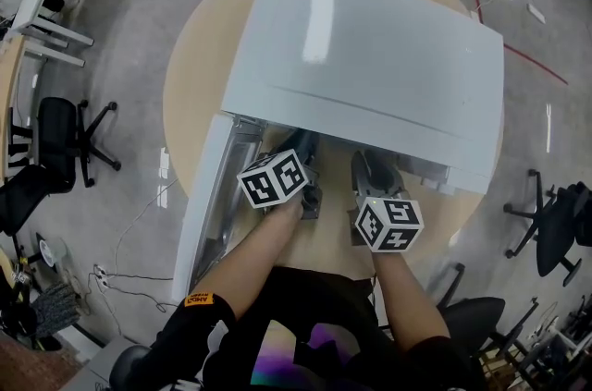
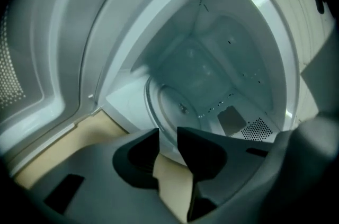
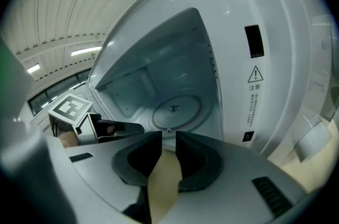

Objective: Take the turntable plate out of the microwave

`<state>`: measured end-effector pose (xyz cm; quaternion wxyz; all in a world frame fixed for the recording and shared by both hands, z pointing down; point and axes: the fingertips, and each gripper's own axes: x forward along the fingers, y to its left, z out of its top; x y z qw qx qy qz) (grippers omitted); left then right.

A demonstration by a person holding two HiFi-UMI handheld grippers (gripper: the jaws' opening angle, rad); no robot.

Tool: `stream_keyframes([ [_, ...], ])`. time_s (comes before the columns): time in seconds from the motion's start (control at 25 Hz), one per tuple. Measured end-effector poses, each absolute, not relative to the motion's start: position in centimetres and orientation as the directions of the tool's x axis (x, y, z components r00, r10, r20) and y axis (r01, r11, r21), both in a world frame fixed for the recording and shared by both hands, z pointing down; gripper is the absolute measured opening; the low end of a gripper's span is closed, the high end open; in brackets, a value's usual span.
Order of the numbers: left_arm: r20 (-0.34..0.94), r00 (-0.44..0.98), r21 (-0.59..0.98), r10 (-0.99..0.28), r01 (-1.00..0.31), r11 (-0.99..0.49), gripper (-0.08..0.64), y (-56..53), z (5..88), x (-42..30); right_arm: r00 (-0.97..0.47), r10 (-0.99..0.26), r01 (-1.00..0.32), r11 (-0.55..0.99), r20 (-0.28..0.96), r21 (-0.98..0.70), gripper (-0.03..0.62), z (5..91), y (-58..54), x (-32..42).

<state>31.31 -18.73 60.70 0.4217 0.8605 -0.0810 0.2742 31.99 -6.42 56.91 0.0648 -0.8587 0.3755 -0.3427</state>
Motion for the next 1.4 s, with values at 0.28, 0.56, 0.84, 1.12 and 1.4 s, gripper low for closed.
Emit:
stream_keyframes([
  [0.28, 0.518, 0.851, 0.726, 0.090, -0.381, -0.572, 0.135, -18.6, 60.8, 32.0, 0.462, -0.697, -0.602, -0.701, 0.549, -0.382, 0.066, 57.7, -6.4, 31.8],
  [0.56, 0.511, 0.856, 0.773, 0.075, -0.420, -0.475, 0.135, -19.2, 61.0, 32.2, 0.453, -0.706, -0.602, -0.693, 0.545, -0.397, 0.066, 58.0, -6.6, 31.5],
  [0.84, 0.533, 0.845, 0.773, 0.047, -0.463, -0.433, 0.107, -19.6, 61.5, 31.9, 0.424, -0.738, -0.576, -0.667, 0.525, -0.473, 0.066, 58.4, -7.5, 31.4],
  [1.12, 0.549, 0.836, 0.770, 0.018, -0.497, -0.401, 0.077, -19.6, 61.8, 31.8, 0.408, -0.737, -0.550, -0.669, 0.538, -0.500, 0.066, 59.7, -8.0, 31.9],
  [1.4, 0.548, 0.836, 0.773, 0.010, -0.502, -0.387, 0.069, -19.7, 61.6, 31.7, 0.395, -0.758, -0.492, -0.652, 0.519, -0.577, 0.066, 60.3, -8.6, 32.6],
])
